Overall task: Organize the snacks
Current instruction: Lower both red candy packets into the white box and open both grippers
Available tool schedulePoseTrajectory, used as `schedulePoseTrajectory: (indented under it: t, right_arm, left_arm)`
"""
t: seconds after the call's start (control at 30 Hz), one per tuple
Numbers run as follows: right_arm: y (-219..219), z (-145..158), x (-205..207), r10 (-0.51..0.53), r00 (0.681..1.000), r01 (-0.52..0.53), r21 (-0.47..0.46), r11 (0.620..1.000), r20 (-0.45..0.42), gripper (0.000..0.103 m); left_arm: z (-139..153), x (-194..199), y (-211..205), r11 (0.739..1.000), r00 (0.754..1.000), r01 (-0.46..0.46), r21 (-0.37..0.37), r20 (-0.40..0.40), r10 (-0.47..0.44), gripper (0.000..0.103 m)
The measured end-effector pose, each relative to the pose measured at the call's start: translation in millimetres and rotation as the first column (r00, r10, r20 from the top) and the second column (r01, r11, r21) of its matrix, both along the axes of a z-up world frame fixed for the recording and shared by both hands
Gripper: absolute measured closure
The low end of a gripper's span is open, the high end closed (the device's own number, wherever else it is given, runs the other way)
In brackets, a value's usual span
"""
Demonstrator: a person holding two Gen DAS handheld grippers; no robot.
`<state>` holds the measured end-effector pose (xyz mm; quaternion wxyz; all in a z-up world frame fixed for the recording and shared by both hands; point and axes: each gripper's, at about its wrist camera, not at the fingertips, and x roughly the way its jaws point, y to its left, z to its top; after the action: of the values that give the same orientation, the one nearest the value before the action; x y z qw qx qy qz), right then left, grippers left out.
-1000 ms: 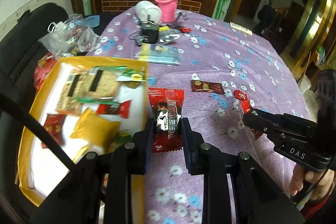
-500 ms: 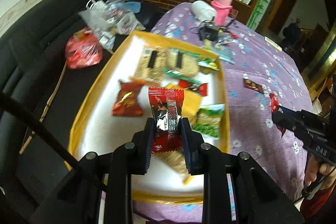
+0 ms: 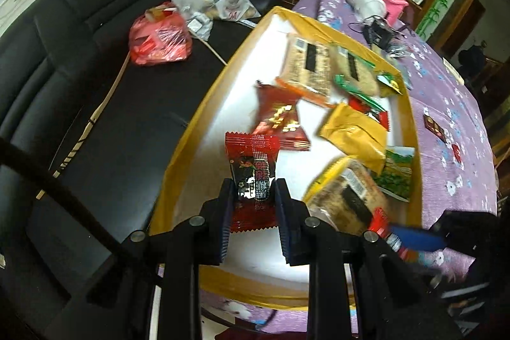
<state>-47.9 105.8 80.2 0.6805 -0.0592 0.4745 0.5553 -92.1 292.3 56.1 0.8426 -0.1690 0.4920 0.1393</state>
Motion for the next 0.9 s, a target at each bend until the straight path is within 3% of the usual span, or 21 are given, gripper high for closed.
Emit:
schedulePoseTrajectory:
  t: [0.33, 0.7, 0.8, 0.87, 0.9]
  right_arm:
    - [28.1, -30.9, -15.8, 0.056, 0.998, -0.053, -0.095, 0.994, 0.037, 0.078]
    - [24.9, -21.4, -29.7, 0.060, 0.993, -0.051, -0.093, 0.994, 0.102, 0.074]
    - [16.9, -10.8, -28.6, 0.050, 0.994, -0.043, -0.072, 0.996, 0.099, 0.069]
    - [10.6, -4.6, -26.9, 0.040, 0.994, -0.034, -0.058, 0.998, 0.102, 0.064]
    - [6.7, -1.9, -26.4, 0.034, 0.994, -0.029, -0.051, 0.998, 0.103, 0.059]
  left_arm:
    - [-19.9, 0.5, 3.1, 1.000, 0.999, 0.013, 0.003, -0.048, -0.013, 0.076]
    - [-21.7, 1.2, -4.4, 0.999, 0.998, 0.028, 0.039, -0.063, -0.025, 0.074]
    - [-19.0, -0.3, -5.8, 0.999, 0.998, 0.023, 0.043, -0.054, -0.021, 0.064]
    - [-15.4, -1.1, -6.4, 0.998, 0.999, 0.012, 0.054, -0.042, -0.010, 0.046]
    - [-13.1, -1.6, -7.3, 0.998, 0.999, 0.008, 0.062, -0.034, -0.006, 0.043]
